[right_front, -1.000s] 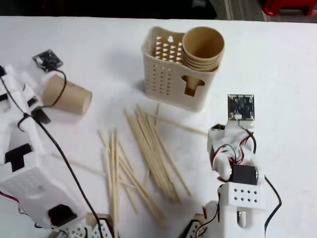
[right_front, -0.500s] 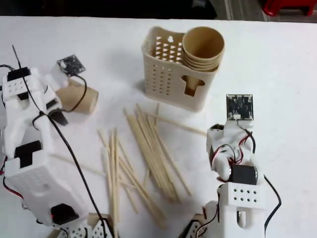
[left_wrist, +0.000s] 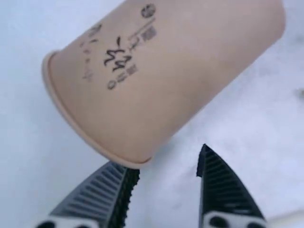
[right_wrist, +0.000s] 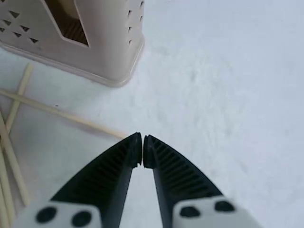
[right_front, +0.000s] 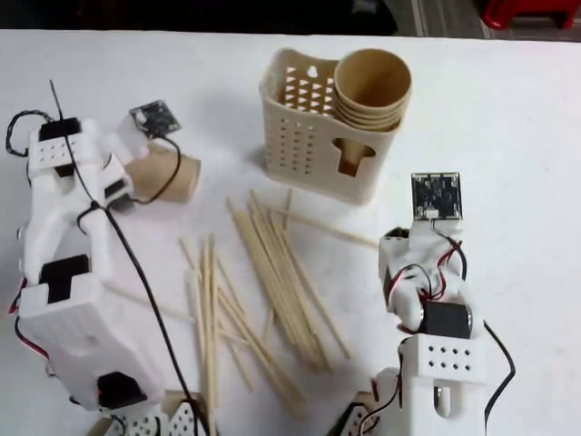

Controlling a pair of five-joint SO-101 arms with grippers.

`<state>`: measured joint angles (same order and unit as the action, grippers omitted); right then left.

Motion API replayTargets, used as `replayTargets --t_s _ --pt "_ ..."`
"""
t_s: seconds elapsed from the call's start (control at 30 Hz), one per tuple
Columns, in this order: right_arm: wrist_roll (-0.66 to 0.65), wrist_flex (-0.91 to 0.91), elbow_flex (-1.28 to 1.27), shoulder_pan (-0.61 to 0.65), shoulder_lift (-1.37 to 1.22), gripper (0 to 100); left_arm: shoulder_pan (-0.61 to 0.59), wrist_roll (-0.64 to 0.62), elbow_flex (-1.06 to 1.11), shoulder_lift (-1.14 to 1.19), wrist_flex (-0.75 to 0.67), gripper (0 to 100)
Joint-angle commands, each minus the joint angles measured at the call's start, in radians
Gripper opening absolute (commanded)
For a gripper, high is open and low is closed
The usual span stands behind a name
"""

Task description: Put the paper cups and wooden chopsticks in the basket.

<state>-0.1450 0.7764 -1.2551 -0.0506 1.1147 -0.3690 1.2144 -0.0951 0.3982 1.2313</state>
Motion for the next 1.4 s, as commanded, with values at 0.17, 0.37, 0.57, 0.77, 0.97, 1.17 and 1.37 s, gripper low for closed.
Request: replayTargets --t_s 0.17,0.37,0.57,0.77,0.97,1.17,1.37 --pt "-0.015 -0.018 0.008 -0.002 0.018 1.8 0.07 -0.017 -0.011 -0.074 0.008 12" --pt "-0.015 -0.018 0.009 -0.002 0.018 1.8 0.11 -0.017 -0.002 -0.173 0.009 3" --pt "-0.015 -0.018 0.009 -0.004 0.018 1.8 0.153 -0.054 -0.003 -0.219 0.048 2" --pt "-0.017 -0.018 0.011 -0.004 0.018 1.8 0.216 -0.064 -0.012 -0.222 0.13 2" --pt "-0.017 -0.018 0.011 -0.004 0.018 1.8 0.2 -0.066 -0.097 -0.291 0.181 2" --pt "-0.017 -0.018 0.011 -0.004 0.018 1.8 0.171 -0.06 -0.147 -0.449 0.216 2" --pt "-0.017 -0.018 0.011 -0.004 0.018 1.8 0.165 -0.068 -0.147 -0.602 0.209 2"
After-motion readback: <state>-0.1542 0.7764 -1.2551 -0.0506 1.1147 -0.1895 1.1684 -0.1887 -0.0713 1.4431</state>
